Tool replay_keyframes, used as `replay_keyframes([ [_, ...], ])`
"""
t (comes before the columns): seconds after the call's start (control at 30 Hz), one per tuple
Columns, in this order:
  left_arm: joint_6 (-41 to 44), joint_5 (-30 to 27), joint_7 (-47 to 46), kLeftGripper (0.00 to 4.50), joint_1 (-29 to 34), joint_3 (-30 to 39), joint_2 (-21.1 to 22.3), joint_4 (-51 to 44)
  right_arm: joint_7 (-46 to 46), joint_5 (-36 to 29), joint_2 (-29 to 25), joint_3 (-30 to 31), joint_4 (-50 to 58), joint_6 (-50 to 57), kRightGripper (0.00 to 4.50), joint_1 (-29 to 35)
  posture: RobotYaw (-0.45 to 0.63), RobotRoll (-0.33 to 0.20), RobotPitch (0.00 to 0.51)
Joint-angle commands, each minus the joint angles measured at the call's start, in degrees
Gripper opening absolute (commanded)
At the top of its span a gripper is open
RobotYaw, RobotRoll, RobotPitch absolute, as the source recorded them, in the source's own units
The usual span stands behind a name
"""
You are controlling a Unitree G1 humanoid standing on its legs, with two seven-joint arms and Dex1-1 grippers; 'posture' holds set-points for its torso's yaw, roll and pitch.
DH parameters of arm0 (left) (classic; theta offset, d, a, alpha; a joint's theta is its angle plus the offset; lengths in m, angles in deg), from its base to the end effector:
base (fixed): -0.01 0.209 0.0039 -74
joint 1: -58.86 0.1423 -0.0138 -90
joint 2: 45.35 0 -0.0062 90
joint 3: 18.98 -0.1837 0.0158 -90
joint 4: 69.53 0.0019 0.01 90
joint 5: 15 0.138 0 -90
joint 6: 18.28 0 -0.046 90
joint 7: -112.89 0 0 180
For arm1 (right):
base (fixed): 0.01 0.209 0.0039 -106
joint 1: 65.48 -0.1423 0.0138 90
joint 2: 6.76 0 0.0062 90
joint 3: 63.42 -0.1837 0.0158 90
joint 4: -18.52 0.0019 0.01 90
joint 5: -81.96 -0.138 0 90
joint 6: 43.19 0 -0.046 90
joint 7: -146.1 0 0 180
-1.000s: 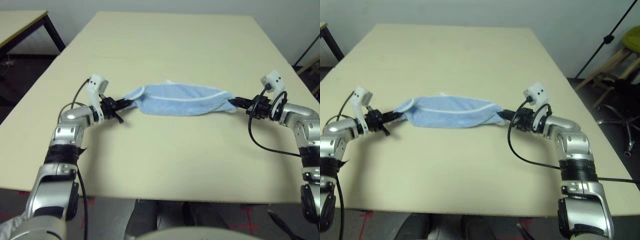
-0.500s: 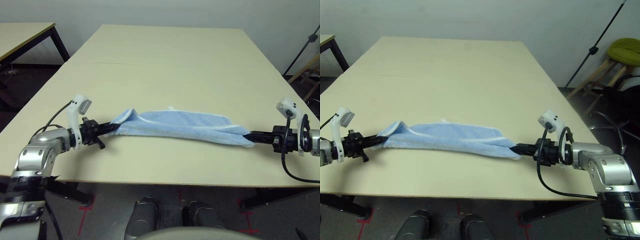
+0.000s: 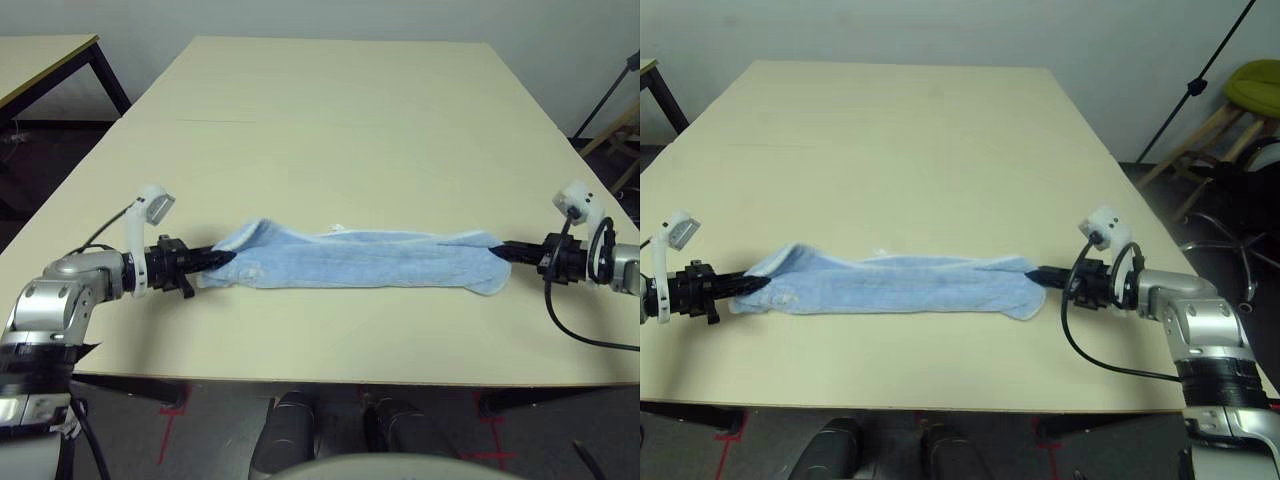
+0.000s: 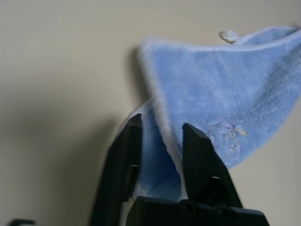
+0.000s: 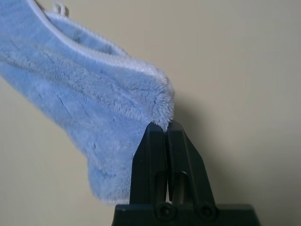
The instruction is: Fold the towel and set it aside.
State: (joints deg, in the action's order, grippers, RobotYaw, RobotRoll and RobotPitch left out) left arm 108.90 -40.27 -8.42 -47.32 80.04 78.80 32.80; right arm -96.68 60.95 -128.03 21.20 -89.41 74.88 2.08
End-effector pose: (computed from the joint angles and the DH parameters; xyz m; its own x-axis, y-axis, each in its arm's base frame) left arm 0.2341 0.3362 0.1459 0.6684 -0.5723 -0.4752 0.5913 0.7963 -0.1274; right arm 0.2560 -0.3250 0.1476 0.6404 0.6400 -0.4246 -0.6916 0.7209 0.0435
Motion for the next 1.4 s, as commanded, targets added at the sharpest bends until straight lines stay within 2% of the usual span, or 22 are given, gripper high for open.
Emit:
replay_keyframes([
  [0.03, -2.53, 3.31, -3.11, 3.0, -0.63, 0.67, 0.57, 4.72, 1.91, 2.37, 1.51, 0.66, -2.03, -3.69, 0.0, -1.05, 0.1, 0.0, 0.096],
  [0.07, -3.15, 3.99, -3.72, 3.33, -0.75, 0.61, 0.7, 5.54, 2.45, 2.89, 1.95, 0.58, -2.48, -4.66, 0.0, -1.32, 0.1, 0.0, 0.097],
  [0.1, -3.71, 4.27, -4.08, 3.72, -0.81, 0.76, 0.61, 6.06, 2.14, 3.24, 2.18, 0.98, -2.28, -5.17, 0.21, -1.28, 0.1, 0.0, 0.097],
  [0.17, -4.46, 4.77, -4.3, 4.38, -0.66, 0.7, 0.68, 6.27, 2.41, 3.99, 2.58, 1.37, -2.41, -5.95, 0.66, -1.42, 0.1, 0.0, 0.098],
  [0.2, -4.95, 5.32, -4.44, 4.5, -0.4, 0.45, 0.97, 6.19, 3.2, 4.6, 2.93, 1.26, -3.19, -6.73, 1.07, -1.97, 0.1, 0.0, 0.098],
  [0.37, -4.2, 4.07, -4.39, 4.5, -0.85, 1.36, 0.41, 2.59, 5.81, 6.42, 3.74, -0.25, -8.02, -11.36, 2.86, -6.82, 0.11, 0.0, 0.099],
  [0.5, -4.07, 4.13, -4.59, 4.5, -1.72, 0.36, -0.56, 0.58, 4.01, 6.49, 3.61, 0.73, -8.59, -11.41, 4.34, -7.75, 0.11, 0.0, 0.099],
  [0.53, -4.09, 4.38, -4.87, 4.5, -1.96, 0.0, -0.77, 0.11, 4.11, 6.71, 3.62, 0.84, -8.68, -11.36, 4.47, -7.81, 0.11, 0.0, 0.103],
  [0.77, 0.62, 3.32, -7.08, 4.5, -6.85, -1.36, -4.2, -2.2, 1.47, 4.95, 1.72, 0.19, -4.56, -5.92, 4.47, -7.04, 0.11, 0.0, 0.107],
  [1.17, 5.92, 7.35, -11.14, 4.5, -9.91, -7.06, -8.78, 4.44, 1.88, 3.37, -0.36, -2.03, 2.38, 1.11, 4.47, 2.01, 0.11, 0.0, 0.109],
  [1.4, 4.4, 8.57, -13.72, 4.5, -13.69, -6.98, -12.92, 10.49, 2.66, 3.15, -0.76, -2.08, 2.09, 1.73, 4.47, 2.98, 0.09, 0.0, 0.119],
])
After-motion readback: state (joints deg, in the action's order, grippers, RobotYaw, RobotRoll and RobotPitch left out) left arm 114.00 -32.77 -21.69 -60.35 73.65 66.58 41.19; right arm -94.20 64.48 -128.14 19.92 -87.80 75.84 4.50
